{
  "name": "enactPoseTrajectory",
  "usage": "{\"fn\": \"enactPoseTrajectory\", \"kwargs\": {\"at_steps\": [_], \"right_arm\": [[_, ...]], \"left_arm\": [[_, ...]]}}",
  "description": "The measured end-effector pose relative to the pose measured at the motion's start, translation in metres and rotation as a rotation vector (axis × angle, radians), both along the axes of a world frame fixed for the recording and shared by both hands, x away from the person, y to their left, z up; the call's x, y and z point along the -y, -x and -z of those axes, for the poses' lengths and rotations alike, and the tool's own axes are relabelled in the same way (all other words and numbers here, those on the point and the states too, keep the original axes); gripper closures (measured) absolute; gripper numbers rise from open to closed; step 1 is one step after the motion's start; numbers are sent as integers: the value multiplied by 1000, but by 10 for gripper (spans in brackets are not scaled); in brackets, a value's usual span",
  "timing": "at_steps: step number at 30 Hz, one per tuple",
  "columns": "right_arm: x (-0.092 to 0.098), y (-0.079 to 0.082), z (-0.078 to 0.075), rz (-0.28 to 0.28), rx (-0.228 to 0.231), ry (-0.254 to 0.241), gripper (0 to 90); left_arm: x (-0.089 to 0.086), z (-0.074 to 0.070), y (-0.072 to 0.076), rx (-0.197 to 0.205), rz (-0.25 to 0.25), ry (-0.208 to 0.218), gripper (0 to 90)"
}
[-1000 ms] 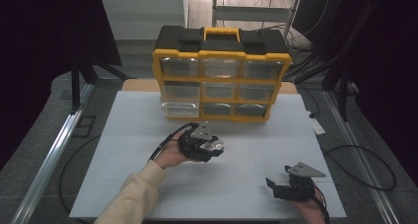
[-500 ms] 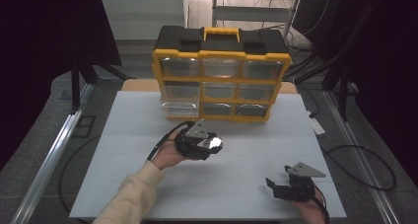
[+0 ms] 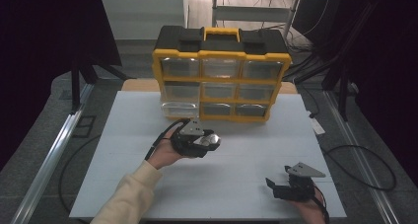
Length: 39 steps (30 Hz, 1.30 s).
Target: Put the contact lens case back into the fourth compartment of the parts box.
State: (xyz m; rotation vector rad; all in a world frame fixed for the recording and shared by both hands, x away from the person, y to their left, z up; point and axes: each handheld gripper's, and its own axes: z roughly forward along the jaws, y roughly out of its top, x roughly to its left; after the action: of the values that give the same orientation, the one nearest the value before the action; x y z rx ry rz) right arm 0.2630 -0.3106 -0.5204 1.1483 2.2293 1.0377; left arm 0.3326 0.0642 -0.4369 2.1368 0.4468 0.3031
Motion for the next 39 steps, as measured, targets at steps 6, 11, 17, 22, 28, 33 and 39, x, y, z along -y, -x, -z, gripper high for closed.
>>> {"fn": "enactPoseTrajectory", "kwargs": {"at_steps": [6, 11, 17, 22, 28, 33, 39], "right_arm": [[1, 0, 0, 2, 2, -6, 140], [1, 0, -1, 1, 4, -9, 140], [1, 0, -1, -2, 11, -14, 139], [1, 0, -1, 0, 11, -18, 139], [0, 0, -3, -5, 19, -29, 139], [-1, -1, -3, -17, 24, -36, 138], [-2, -1, -5, -26, 35, -54, 137]], "left_arm": [[-4, -4, 0, 5, -14, 14, 483], [-7, -8, 1, 10, -27, 26, 483], [-11, -13, 1, 17, -41, 36, 483], [-14, -16, 2, 22, -49, 38, 483], [-17, -19, 2, 28, -58, 45, 483], [-20, -22, 2, 35, -68, 53, 483], [-23, -25, 2, 40, -80, 61, 483]]}}
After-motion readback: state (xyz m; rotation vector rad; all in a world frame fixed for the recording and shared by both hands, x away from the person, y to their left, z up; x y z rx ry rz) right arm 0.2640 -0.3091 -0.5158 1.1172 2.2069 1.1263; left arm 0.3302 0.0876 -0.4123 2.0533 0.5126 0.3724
